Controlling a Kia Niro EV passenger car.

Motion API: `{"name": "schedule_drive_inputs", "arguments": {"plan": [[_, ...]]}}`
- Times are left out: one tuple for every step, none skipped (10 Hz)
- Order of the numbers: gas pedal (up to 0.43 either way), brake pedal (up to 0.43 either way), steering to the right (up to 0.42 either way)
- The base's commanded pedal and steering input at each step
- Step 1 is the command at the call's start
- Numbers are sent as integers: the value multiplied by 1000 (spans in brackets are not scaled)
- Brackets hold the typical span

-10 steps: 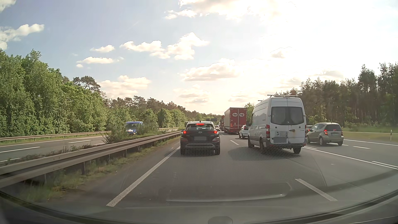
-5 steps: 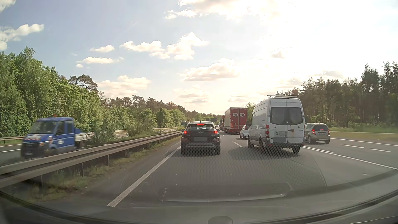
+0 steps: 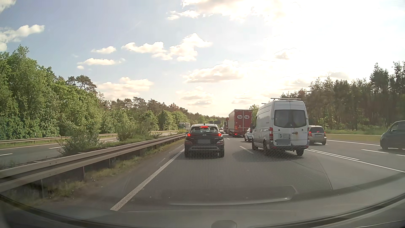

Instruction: Follow the waypoints while adhering to traffic rules and regulations

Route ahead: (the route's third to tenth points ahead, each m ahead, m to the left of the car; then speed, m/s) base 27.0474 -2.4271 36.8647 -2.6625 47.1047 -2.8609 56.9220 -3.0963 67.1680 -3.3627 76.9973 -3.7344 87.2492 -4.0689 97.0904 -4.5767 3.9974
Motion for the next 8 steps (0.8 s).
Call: {"name": "schedule_drive_inputs", "arguments": {"plan": [[0,0,0],[28,0,0],[67,0,0],[87,0,0],[87,0,0],[87,0,0],[87,0,0],[87,0,0]]}}
